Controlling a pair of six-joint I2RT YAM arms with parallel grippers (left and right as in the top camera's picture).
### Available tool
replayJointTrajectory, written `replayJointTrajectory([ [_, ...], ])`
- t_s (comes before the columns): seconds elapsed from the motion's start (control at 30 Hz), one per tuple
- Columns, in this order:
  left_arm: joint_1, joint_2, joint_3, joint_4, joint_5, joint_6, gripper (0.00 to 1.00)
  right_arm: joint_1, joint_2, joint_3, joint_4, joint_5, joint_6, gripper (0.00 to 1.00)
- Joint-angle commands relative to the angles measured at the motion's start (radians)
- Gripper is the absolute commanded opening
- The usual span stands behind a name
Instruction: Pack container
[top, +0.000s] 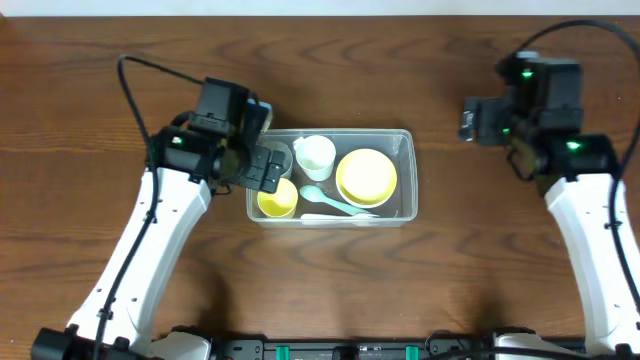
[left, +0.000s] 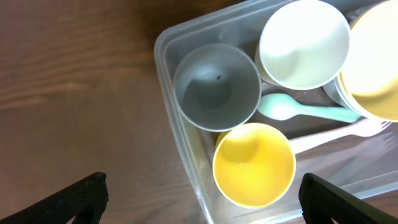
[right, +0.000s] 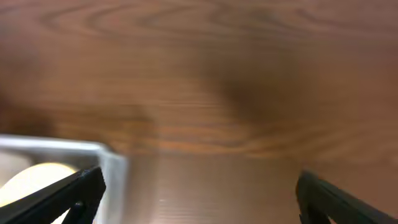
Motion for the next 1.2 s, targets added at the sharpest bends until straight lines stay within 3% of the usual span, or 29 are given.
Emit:
replayJointTrajectory([
  [0.0, 0.001, -0.016, 0.023, 0.001, -0.060, 0.046, 0.98, -0.059, 0.000, 0.001, -0.016, -0.024, 0.035, 0.99],
  [0.23, 0.003, -0.052, 0.024, -0.015, -0.061, 0.029, 0.98, -0.064, -0.013, 0.001, -0.105, -0.024, 0.026, 0.99],
  [0.43, 0.003, -0.234, 0.003, -0.018, -0.058, -0.066, 0.98, -0.053, -0.114, -0.012, -0.188, 0.004, 0.075, 0.99],
  [0.67, 0.003, -0.562, -0.131, -0.028, -0.058, -0.129, 0.98, 0.003, -0.412, -0.172, -0.208, 0.115, 0.154, 0.98],
  [0.93, 0.003, -1.008, -0.368, -0.071, -0.059, -0.235, 0.98, 0.094, -0.881, -0.474, -0.295, 0.172, 0.226, 0.94],
  [1.17, 0.003, -1.166, -0.426, -0.076, -0.058, -0.256, 0.98, 0.093, -1.067, -0.521, -0.303, 0.190, 0.257, 0.99],
])
